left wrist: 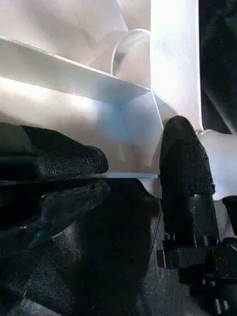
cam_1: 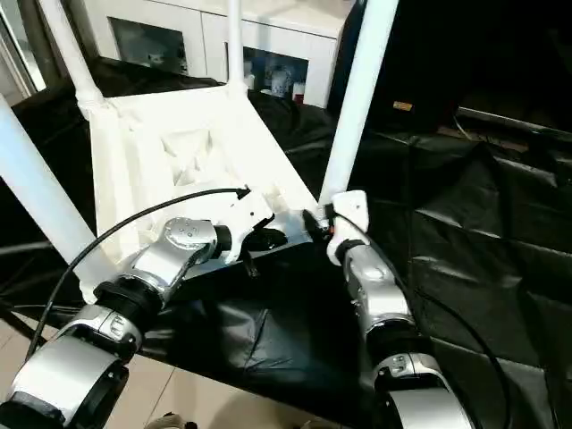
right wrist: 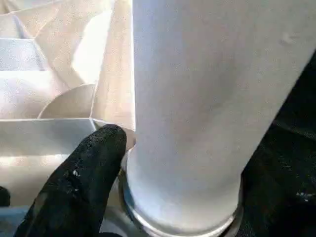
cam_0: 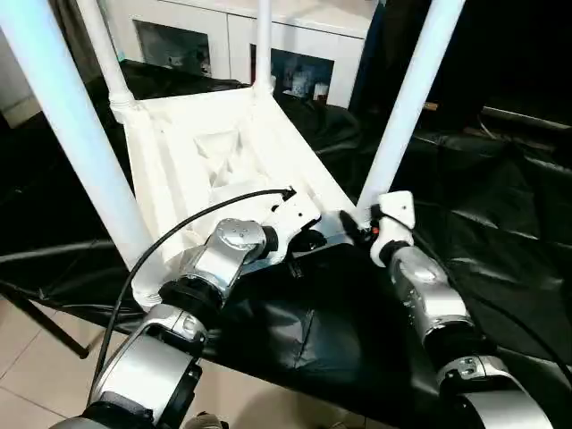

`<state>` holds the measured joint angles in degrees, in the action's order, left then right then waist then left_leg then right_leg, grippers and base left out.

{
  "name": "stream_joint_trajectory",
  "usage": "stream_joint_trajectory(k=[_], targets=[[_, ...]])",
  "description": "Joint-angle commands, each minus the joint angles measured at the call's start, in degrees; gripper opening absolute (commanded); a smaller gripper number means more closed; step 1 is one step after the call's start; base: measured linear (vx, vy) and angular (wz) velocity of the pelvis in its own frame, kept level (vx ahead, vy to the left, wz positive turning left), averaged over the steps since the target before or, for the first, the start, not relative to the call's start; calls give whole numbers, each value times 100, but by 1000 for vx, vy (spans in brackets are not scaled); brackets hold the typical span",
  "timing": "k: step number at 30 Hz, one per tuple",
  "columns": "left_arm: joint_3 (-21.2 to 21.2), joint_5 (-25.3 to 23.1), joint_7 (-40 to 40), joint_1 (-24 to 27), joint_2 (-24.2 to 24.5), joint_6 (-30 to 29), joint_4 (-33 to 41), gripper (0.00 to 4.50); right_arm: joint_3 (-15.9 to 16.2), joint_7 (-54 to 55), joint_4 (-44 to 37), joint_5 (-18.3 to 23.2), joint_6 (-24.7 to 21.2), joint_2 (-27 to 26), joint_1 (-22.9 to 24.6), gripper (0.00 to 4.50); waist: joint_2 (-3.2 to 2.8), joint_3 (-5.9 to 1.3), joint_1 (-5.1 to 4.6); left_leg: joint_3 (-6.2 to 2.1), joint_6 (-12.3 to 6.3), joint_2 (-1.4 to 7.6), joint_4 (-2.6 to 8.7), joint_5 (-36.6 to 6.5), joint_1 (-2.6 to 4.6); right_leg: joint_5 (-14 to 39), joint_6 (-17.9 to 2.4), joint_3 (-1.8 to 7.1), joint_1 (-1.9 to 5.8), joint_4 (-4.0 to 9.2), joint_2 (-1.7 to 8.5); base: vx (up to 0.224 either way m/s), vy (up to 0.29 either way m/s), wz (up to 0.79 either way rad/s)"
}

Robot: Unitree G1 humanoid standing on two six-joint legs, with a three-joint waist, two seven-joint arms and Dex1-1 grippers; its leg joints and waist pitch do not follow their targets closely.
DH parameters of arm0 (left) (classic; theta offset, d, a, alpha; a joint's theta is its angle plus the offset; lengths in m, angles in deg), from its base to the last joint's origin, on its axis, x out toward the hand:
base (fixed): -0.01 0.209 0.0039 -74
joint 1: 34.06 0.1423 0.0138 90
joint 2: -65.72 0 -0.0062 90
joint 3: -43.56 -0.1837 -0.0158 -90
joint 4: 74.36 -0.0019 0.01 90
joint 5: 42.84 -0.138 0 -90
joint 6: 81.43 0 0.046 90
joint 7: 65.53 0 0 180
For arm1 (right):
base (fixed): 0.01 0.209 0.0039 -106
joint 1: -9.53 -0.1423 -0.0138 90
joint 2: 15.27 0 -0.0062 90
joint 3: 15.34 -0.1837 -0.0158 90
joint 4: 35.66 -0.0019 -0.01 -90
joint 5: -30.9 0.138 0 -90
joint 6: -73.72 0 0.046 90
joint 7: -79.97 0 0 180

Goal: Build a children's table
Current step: Rotate leg to tighten

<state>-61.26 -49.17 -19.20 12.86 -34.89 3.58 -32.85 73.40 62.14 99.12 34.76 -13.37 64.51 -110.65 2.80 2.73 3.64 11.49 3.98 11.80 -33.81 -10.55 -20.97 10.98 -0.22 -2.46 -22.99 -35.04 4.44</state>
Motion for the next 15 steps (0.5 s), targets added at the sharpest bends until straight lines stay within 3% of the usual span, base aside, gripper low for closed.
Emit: stream_joint_trajectory(k=[1,4,8,12,15], targets=[[-50,151,305,38,-49,196,94,0,476,-1043,-101,27,52,-2,129,366,41,-314,4,-93,-146,147,435,-1420,56,1459,-993,212,221,491,359,0,0,0],[-50,226,701,110,128,242,202,0,554,-1937,-409,231,51,288,293,366,49,-322,17,-80,-341,152,410,-1176,34,1006,-1125,216,250,443,357,0,0,0],[-138,578,1993,384,610,280,714,0,648,-3581,-1115,777,-196,906,647,366,40,-328,35,-81,-545,173,398,-965,32,609,-1342,204,277,395,356,0,0,0],[-173,724,2555,508,895,185,987,0,725,-4239,-1481,1002,-466,1243,785,366,22,-330,24,-74,-571,194,396,-965,48,512,-1497,204,257,369,354,0,0,0],[-167,829,3001,595,1176,57,1177,0,810,-4814,-1713,1067,-632,1544,861,366,25,-316,70,-64,-474,207,407,-1070,63,682,-1494,205,256,374,349,0,0,0]])
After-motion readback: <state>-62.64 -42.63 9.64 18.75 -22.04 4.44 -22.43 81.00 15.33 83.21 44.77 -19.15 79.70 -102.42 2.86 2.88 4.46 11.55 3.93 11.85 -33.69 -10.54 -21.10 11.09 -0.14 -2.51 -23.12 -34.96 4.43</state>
